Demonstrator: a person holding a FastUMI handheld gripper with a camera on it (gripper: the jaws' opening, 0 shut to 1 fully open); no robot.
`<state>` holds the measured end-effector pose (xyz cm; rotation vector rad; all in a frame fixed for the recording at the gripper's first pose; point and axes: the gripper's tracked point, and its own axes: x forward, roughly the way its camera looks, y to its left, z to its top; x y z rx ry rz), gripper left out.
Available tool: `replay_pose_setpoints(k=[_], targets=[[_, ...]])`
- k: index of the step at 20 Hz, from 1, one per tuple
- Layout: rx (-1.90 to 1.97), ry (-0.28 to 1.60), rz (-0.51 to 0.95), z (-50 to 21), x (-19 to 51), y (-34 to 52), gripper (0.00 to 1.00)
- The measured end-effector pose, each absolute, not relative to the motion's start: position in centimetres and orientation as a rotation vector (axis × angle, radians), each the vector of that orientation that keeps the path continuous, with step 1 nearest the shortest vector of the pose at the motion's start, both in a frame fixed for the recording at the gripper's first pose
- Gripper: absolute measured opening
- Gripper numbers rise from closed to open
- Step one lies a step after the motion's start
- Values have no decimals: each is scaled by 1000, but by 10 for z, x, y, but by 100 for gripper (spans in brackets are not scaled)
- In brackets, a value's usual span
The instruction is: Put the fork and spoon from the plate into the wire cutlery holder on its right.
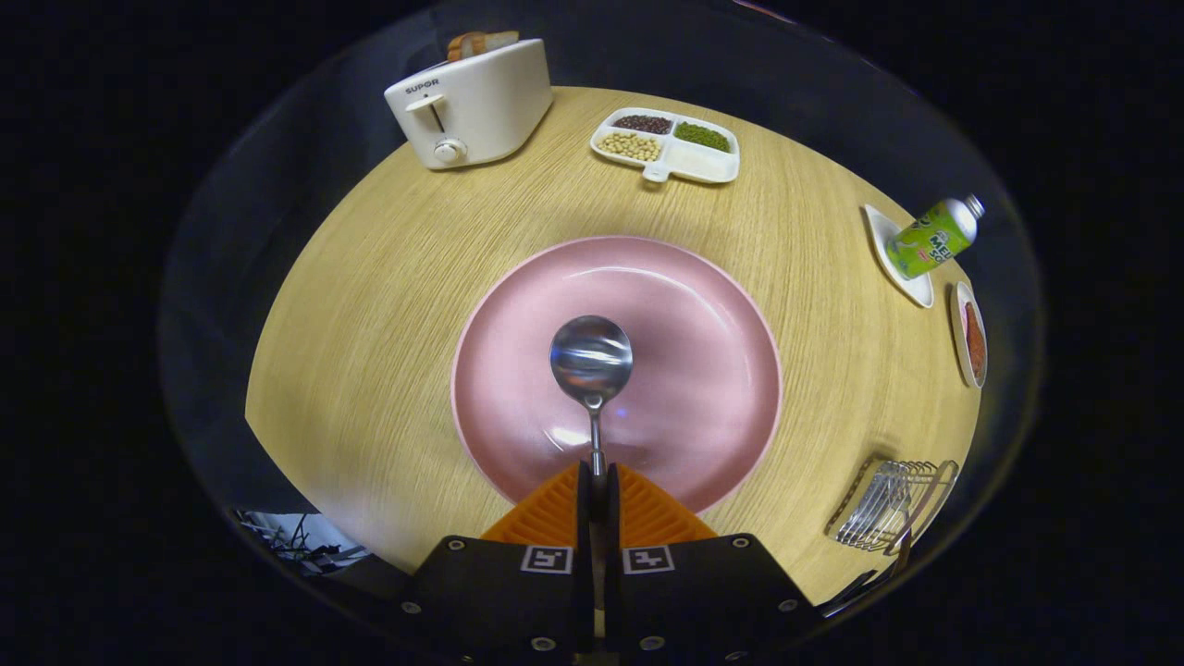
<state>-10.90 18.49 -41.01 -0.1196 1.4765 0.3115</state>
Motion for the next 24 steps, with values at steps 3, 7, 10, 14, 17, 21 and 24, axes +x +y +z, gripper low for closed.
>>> replay_pose_setpoints(k=[3, 7, 10, 14, 17, 21, 24], targets=[[-90, 1445, 285, -392, -110, 163, 5], [-51, 1416, 237, -369, -120, 129, 5], [-17, 1405, 188, -357, -129, 98, 5], [3, 1389, 121, -342, -143, 57, 5], [10, 1378, 74, -331, -154, 27, 5], [50, 1364, 24, -319, -167, -4, 5], [33, 1366, -30, -321, -176, -34, 5]])
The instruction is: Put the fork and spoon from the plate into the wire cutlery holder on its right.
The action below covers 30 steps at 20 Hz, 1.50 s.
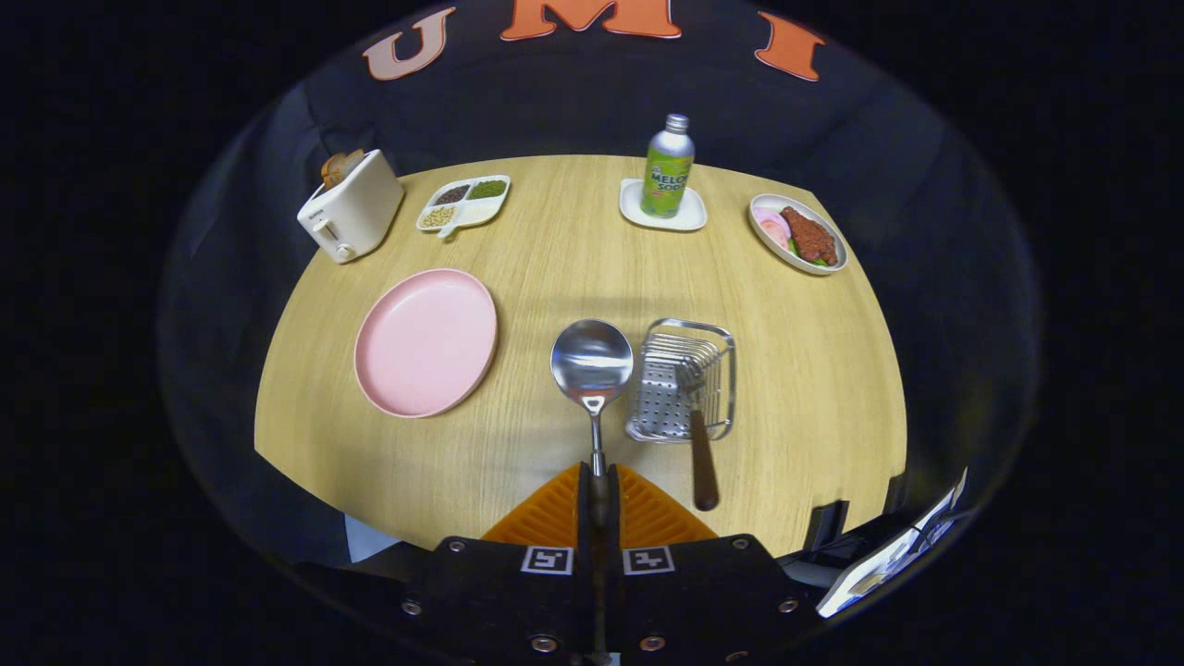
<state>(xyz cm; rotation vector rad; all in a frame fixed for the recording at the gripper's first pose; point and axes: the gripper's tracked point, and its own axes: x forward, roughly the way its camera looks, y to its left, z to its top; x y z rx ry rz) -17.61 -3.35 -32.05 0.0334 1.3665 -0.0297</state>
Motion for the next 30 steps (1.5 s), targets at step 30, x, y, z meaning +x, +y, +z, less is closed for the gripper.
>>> replay_pose_setpoints(k=[30], targets=[[58, 1246, -86, -323, -93, -88, 22]])
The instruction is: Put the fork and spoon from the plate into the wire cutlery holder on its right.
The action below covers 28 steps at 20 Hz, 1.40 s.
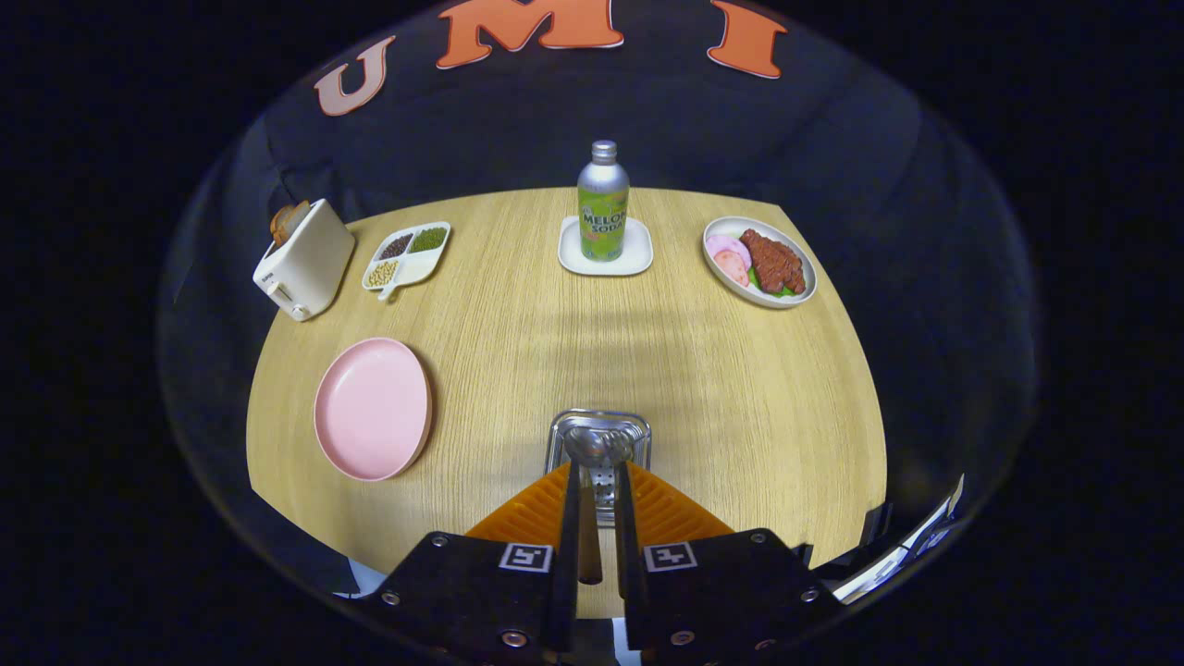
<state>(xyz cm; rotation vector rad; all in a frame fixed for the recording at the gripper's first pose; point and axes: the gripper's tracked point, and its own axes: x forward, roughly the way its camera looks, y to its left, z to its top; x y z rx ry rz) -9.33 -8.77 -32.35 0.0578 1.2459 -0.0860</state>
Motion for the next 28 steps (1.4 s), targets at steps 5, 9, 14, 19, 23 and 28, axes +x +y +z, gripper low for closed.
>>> replay_pose_setpoints(k=[5, 9, 14, 19, 23, 28], targets=[[29, 1071, -90, -294, -65, -93, 35], [82, 941, -112, -270, -47, -94, 62], [100, 722, -136, -220, -20, -101, 85], [40, 461, -181, -156, 2, -109, 86], [14, 328, -168, -113, 8, -96, 88], [2, 248, -141, -77, 14, -81, 89]])
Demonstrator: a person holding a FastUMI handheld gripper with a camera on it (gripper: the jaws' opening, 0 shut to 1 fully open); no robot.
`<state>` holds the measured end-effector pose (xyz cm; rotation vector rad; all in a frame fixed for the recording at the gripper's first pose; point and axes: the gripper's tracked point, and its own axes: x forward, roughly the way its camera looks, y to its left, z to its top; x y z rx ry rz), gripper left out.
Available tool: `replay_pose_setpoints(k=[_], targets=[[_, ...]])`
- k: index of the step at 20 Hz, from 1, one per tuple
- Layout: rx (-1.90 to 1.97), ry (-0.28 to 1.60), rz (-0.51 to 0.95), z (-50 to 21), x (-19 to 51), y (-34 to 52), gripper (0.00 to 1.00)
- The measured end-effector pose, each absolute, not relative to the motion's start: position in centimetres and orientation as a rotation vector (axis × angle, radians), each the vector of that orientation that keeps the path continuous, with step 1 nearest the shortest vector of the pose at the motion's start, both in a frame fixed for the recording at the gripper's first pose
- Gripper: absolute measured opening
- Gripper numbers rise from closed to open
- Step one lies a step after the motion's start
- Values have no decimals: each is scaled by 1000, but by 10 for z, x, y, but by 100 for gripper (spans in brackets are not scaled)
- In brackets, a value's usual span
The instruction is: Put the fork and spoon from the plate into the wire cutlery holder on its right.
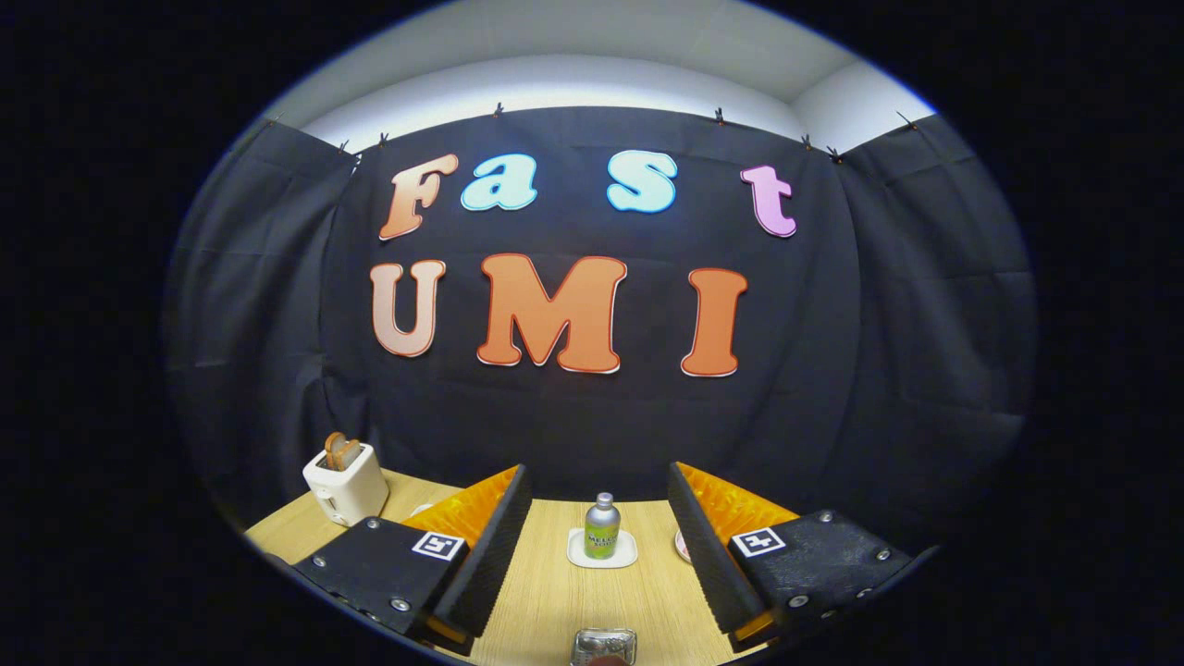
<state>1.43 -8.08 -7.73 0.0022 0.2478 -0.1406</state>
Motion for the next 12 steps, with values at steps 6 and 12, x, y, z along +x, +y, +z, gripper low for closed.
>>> replay_pose_setpoints(k=[6, 12], targets=[[22, 213, -106, -63, 17, -65, 90], [5, 179, -86, -54, 20, -56, 90]])
